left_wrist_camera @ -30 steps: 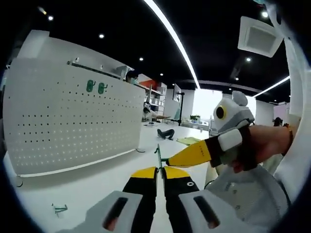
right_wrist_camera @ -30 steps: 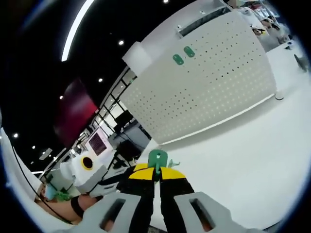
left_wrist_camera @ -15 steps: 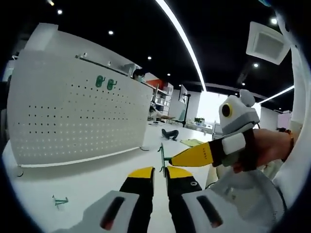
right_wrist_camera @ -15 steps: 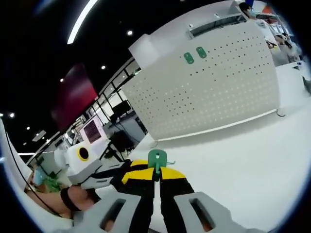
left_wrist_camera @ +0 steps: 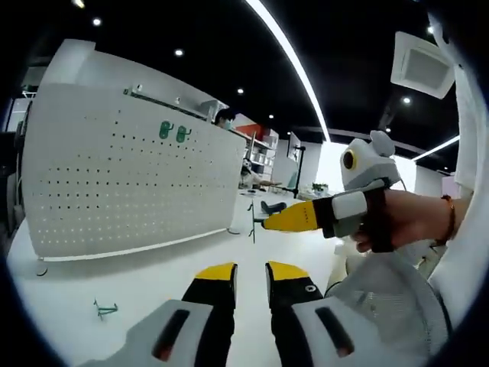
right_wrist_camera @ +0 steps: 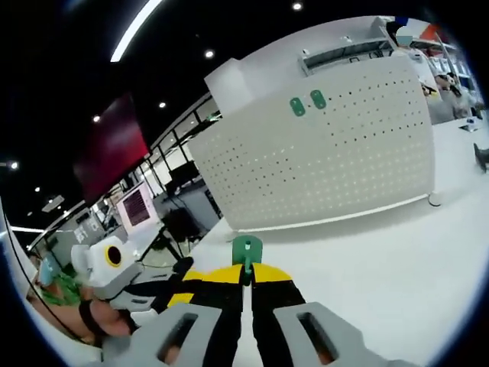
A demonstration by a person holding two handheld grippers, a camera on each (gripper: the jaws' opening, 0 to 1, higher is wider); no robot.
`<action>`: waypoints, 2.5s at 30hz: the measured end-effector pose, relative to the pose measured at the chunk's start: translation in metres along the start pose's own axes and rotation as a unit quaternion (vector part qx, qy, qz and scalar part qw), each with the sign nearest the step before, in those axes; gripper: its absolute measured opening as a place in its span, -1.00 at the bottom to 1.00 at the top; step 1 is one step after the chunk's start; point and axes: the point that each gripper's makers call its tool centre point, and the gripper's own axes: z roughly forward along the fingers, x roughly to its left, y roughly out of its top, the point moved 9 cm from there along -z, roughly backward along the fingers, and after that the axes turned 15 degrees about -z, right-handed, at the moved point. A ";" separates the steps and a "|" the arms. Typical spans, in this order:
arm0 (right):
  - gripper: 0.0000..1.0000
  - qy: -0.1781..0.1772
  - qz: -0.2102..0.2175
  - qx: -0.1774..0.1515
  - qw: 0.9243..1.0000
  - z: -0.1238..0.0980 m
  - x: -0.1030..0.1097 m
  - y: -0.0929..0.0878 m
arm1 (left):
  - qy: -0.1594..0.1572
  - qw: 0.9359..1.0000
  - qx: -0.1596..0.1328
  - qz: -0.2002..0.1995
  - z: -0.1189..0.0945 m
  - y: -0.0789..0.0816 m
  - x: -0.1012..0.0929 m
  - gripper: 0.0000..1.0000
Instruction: Insert the hook assembly into the mounting plate slot until the hook locks in place.
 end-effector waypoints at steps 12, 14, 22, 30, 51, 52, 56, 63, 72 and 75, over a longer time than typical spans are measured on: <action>-0.98 -0.018 -0.036 -0.002 0.999 0.008 -0.013 0.020 | 0.030 0.998 0.025 0.045 -0.020 0.002 -0.001 -0.57; -0.98 -0.021 -0.041 -0.005 0.999 0.009 -0.014 0.024 | 0.026 0.998 0.022 0.047 -0.023 0.002 -0.003 -0.52; -0.97 -0.035 -0.051 -0.007 0.998 0.016 -0.019 0.033 | 0.053 0.996 0.031 0.070 -0.037 0.000 0.003 -0.31; -0.97 -0.046 -0.085 -0.014 0.995 0.025 -0.022 0.055 | 0.082 0.994 0.007 0.066 -0.045 0.006 0.012 -0.15; -0.97 -0.082 -0.138 -0.047 0.986 0.065 -0.036 0.100 | 0.107 0.992 0.002 0.067 -0.054 0.001 0.030 -0.01; -0.97 -0.084 -0.137 -0.048 0.986 0.068 -0.036 0.101 | 0.108 0.992 0.001 0.064 -0.053 0.001 0.031 0.02; -0.97 -0.086 -0.148 -0.047 0.984 0.075 -0.034 0.105 | 0.109 0.992 0.000 0.069 -0.052 0.002 0.033 0.05; -0.97 -0.094 -0.161 -0.055 0.981 0.082 -0.037 0.114 | 0.103 0.993 -0.004 0.060 -0.052 0.001 0.032 0.05; -0.97 -0.114 -0.147 -0.067 0.980 0.089 -0.046 0.122 | 0.105 0.992 -0.005 0.063 -0.054 0.004 0.035 0.08; -0.97 -0.123 -0.147 -0.071 0.979 0.093 -0.048 0.127 | 0.106 0.992 -0.006 0.061 -0.057 0.004 0.036 0.10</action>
